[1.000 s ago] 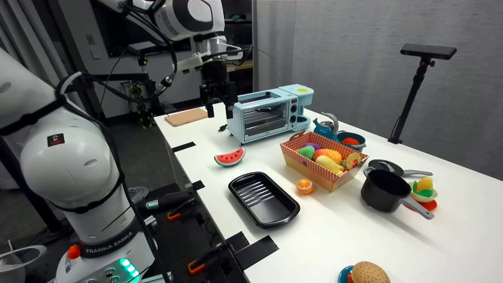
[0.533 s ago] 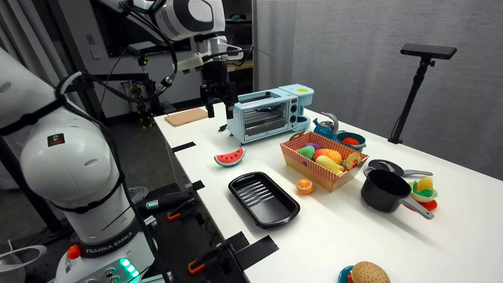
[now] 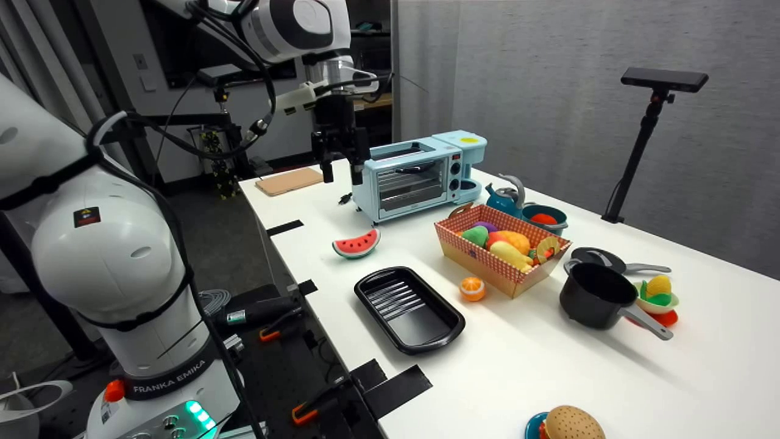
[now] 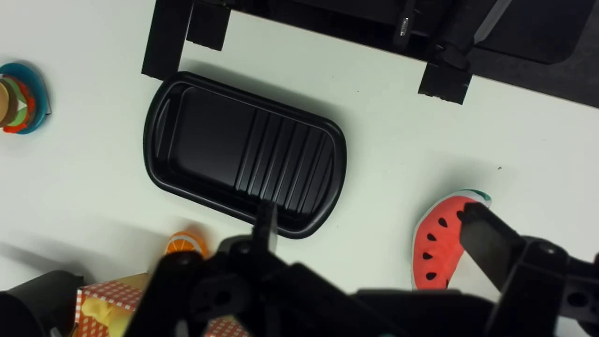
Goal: Remove the green plush toy from the box
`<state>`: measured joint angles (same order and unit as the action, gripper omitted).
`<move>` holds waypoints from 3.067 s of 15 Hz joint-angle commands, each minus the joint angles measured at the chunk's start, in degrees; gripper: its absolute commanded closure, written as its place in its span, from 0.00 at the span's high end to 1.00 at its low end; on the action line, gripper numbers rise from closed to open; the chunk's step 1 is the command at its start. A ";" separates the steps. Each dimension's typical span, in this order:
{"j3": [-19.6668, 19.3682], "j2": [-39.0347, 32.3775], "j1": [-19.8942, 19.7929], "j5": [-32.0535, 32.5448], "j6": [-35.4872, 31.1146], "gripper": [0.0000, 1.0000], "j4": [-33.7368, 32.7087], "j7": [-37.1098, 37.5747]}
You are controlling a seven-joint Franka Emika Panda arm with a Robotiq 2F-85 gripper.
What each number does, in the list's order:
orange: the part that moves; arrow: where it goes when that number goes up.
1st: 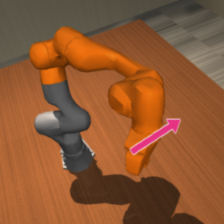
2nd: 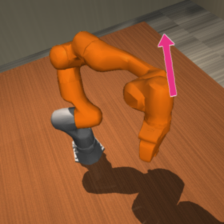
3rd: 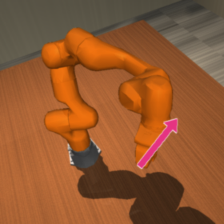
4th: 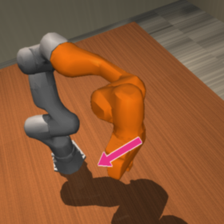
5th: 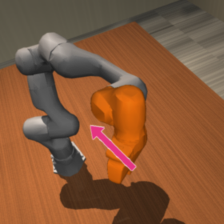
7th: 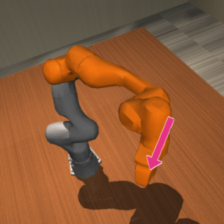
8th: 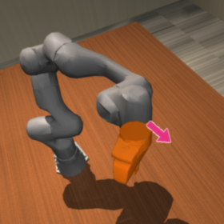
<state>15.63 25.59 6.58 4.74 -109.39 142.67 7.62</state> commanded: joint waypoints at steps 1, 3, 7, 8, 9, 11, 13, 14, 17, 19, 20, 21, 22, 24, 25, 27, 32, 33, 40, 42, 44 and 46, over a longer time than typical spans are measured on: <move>-1.18 -0.18 1.30 0.52 0.13 1.00 -0.09 0.49; -1.18 -0.18 1.30 0.52 0.13 1.00 -0.09 0.48; -1.46 -0.81 0.70 1.18 -1.98 1.00 -0.44 1.13; -1.64 -1.06 0.50 1.39 -3.11 1.00 -0.59 1.30; -1.88 -1.29 0.40 1.41 -4.27 1.00 -0.71 1.28; -2.20 -1.95 -0.01 2.16 -7.60 1.00 -0.97 1.69; -2.57 -2.85 -0.38 2.83 -10.85 1.00 -1.26 2.05; -2.54 -3.51 -0.57 3.33 -12.45 1.00 -1.50 2.68; -2.97 -5.89 -1.05 3.84 -15.79 1.00 -2.69 3.85; -3.25 -7.33 -1.26 3.26 -16.88 1.00 -3.53 5.16; -3.41 -8.12 -1.35 2.70 -16.66 1.00 -4.05 6.07; -3.71 -8.88 -1.29 1.84 -16.46 1.00 -4.59 6.93; -3.97 -9.61 -1.23 1.06 -16.23 1.00 -5.16 7.93; -4.28 -10.93 -1.10 -0.12 -16.32 1.00 -6.05 9.67; -4.34 -11.58 -1.17 -0.27 -16.53 1.00 -6.46 10.69; -4.52 -12.75 -1.27 -0.54 -16.74 1.00 -7.27 12.69; -5.35 -15.88 -1.80 -0.18 -17.80 1.00 -9.72 17.34; -5.59 -16.48 -1.93 -0.07 -18.22 1.00 -10.19 18.13; -8.11 -21.38 -3.30 0.63 -20.52 1.00 -14.51 21.20; -8.87 -22.91 -3.55 0.52 -21.01 1.00 -15.88 21.74; -9.66 -24.54 -3.63 0.61 -21.04 1.00 -17.47 22.27; -10.41 -25.97 -3.57 0.71 -20.95 1.00 -19.02 22.78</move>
<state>5.87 2.43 3.35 5.10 -129.50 126.78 28.44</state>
